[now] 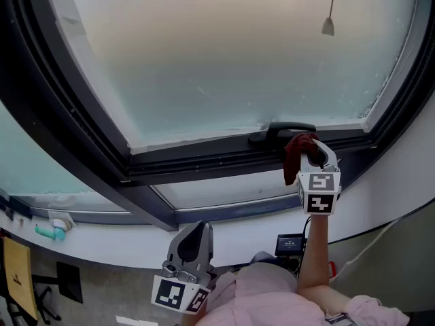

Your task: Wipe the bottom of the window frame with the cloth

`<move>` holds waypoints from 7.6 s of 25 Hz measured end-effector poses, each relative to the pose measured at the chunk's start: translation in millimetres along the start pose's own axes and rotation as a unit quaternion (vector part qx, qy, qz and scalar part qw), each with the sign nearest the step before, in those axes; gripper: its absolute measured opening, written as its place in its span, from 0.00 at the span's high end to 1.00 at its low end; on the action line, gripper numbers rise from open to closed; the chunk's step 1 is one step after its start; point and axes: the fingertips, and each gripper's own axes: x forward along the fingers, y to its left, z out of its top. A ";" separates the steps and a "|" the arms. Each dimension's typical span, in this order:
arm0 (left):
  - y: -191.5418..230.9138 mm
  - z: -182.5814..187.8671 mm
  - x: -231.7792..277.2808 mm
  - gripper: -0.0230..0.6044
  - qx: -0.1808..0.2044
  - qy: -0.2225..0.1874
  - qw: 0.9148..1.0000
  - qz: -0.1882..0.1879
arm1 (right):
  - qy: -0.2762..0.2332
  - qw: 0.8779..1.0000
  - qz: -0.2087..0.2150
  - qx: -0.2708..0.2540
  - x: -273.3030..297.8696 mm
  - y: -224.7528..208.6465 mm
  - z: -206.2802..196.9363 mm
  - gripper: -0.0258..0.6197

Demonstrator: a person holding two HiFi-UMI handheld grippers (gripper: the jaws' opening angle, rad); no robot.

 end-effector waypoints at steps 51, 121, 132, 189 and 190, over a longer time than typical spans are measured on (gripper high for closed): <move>-28.5 -12.4 41.3 0.96 0.013 0.017 1.000 -0.008 | 0.010 0.998 -0.013 0.053 5.9 -70.2 -24.1 0.86; -24.2 -9.0 71.2 0.96 0.017 0.008 1.000 -0.002 | 0.044 0.988 -0.124 0.086 17.6 -172.1 -55.1 0.86; -22.1 -20.7 64.2 0.96 0.002 0.019 1.000 0.011 | 0.047 0.986 -0.140 0.083 11.7 -181.9 -63.0 0.86; -19.9 -14.6 65.9 0.96 0.000 0.016 0.999 0.052 | 0.087 0.968 -0.229 0.053 13.3 -247.3 -85.5 0.87; -19.5 -13.7 64.9 0.96 0.000 0.016 0.999 0.052 | 0.090 0.967 -0.232 0.048 13.3 -247.3 -85.3 0.87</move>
